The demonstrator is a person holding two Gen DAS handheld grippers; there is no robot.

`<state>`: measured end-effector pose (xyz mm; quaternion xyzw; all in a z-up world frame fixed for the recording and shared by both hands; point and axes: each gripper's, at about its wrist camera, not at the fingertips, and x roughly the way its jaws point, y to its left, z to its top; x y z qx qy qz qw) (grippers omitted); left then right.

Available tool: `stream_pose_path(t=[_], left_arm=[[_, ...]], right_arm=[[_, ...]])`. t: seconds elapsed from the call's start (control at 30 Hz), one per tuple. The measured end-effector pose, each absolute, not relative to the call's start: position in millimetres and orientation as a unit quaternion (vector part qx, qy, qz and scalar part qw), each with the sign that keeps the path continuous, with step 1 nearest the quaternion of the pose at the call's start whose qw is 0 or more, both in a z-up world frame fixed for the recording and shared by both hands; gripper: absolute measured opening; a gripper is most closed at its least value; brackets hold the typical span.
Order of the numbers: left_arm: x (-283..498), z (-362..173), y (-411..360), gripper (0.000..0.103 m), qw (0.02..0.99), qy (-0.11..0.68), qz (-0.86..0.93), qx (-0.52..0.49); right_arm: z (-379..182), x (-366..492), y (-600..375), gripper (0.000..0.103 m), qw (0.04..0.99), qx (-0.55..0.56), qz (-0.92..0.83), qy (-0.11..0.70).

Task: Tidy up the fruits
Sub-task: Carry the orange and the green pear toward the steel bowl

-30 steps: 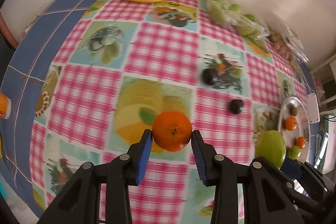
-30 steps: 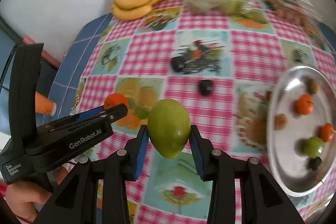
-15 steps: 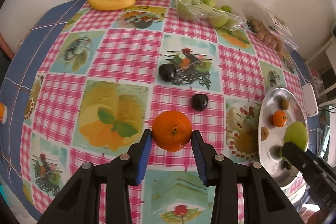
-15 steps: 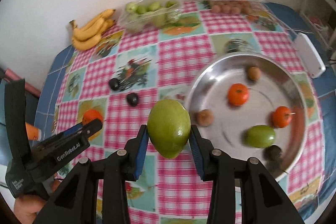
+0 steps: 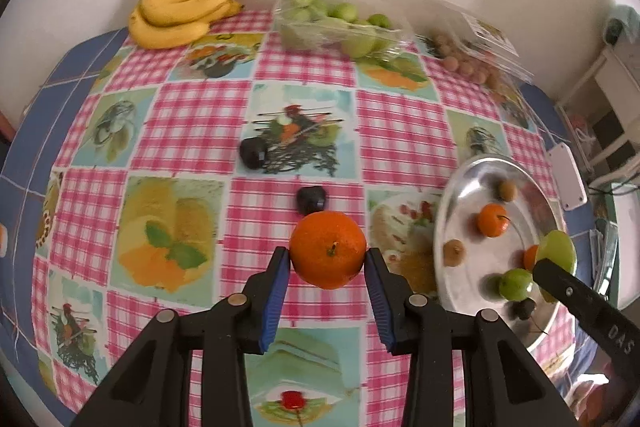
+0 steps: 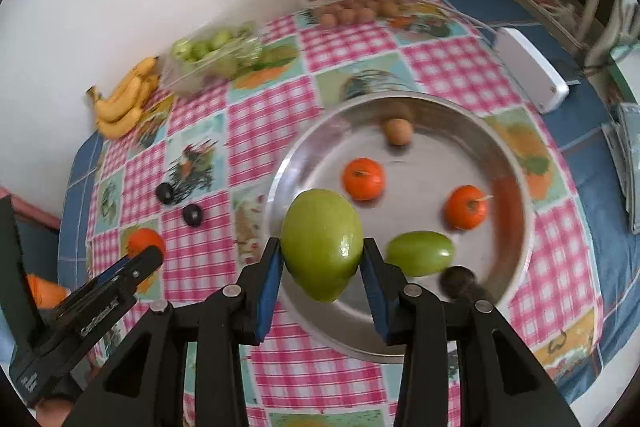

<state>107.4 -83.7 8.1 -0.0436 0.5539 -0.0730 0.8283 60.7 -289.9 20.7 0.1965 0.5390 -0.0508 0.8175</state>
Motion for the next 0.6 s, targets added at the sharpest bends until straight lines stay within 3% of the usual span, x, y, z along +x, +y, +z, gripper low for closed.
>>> stream_pose_path(t=[0.6], left_arm=[[82.0, 22.9, -171.2, 0.041, 0.826, 0.538, -0.165, 0.019]], right_arm=[[8.1, 31.3, -367.9, 0.041, 0.79, 0.281, -0.12, 0.532]])
